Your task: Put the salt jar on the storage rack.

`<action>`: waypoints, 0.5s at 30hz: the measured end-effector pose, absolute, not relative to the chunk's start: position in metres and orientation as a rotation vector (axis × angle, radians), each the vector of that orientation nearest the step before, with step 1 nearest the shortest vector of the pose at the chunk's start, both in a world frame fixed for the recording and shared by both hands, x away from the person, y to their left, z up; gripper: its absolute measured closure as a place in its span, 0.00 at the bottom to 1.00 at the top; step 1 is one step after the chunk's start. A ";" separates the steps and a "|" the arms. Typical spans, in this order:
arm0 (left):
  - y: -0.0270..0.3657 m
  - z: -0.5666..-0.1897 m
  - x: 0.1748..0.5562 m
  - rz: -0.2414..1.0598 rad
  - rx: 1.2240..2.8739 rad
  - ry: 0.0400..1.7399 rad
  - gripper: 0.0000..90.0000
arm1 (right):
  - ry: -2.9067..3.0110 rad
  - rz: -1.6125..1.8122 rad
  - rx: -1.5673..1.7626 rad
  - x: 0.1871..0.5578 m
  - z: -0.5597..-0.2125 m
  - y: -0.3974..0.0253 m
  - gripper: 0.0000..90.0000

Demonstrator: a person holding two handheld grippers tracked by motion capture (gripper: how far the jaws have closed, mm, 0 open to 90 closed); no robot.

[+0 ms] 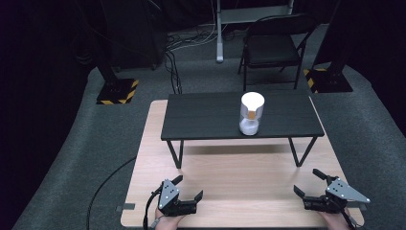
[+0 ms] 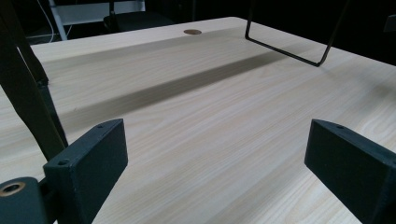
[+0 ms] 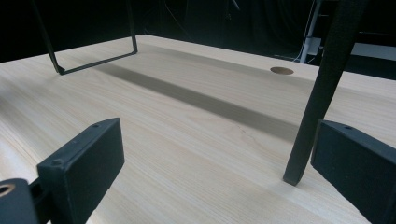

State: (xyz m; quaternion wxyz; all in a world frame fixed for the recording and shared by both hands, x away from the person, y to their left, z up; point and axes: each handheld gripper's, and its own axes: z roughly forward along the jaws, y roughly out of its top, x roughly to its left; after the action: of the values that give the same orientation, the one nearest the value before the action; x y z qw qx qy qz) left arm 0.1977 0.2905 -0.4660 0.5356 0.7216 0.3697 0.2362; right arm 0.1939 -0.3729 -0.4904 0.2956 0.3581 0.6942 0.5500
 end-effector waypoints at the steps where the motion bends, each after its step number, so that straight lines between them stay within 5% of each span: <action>1: 0.290 -0.466 0.198 0.562 1.719 0.881 0.06 | 1.847 1.462 0.953 0.194 -0.490 -0.373 0.02; 15: 0.291 -0.465 0.197 0.564 1.717 0.890 0.07 | 1.847 1.463 0.953 0.194 -0.490 -0.373 0.02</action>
State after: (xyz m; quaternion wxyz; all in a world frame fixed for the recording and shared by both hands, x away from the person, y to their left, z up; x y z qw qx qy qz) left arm 0.1973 0.2909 -0.4655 0.5342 0.7204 0.3737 0.2366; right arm 0.1939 -0.3729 -0.4903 0.2955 0.3581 0.6943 0.5499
